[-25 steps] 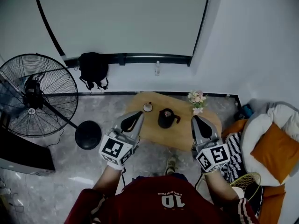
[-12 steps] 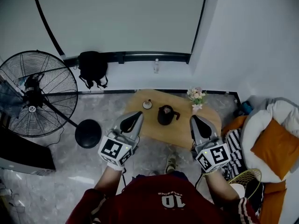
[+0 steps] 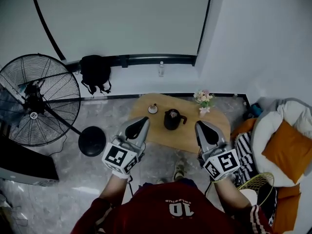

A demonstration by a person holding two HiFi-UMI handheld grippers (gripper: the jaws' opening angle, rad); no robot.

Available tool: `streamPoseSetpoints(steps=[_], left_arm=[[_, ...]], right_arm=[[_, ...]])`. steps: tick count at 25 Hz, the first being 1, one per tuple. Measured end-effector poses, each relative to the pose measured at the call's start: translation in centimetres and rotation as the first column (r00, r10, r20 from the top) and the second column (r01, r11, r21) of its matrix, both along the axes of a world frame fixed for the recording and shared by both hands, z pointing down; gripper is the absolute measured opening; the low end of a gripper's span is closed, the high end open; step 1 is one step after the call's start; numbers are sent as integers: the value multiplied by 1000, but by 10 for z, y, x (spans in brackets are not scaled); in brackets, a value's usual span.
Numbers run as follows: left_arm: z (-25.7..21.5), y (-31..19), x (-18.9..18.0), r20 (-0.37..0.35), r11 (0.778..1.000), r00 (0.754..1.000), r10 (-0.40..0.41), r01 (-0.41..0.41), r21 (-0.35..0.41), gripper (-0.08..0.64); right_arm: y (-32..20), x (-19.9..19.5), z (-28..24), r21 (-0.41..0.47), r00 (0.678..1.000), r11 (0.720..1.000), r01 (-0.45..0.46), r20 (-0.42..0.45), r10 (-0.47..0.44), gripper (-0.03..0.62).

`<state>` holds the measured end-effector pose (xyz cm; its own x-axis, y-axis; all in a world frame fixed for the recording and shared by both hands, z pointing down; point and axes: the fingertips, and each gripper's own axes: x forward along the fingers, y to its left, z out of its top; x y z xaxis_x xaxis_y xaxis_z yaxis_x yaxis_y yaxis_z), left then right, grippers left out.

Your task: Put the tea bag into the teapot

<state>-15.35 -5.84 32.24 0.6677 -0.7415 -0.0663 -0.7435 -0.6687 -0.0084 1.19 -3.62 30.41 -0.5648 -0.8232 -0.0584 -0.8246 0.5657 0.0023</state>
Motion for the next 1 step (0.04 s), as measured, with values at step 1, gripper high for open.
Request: streamPoseSetpoints(steps=[1], left_arm=[[0, 2, 0, -3, 1000, 1000, 1, -1, 0, 2]], right_arm=[[2, -1, -1, 1, 1000, 1000, 3, 1, -3, 0]])
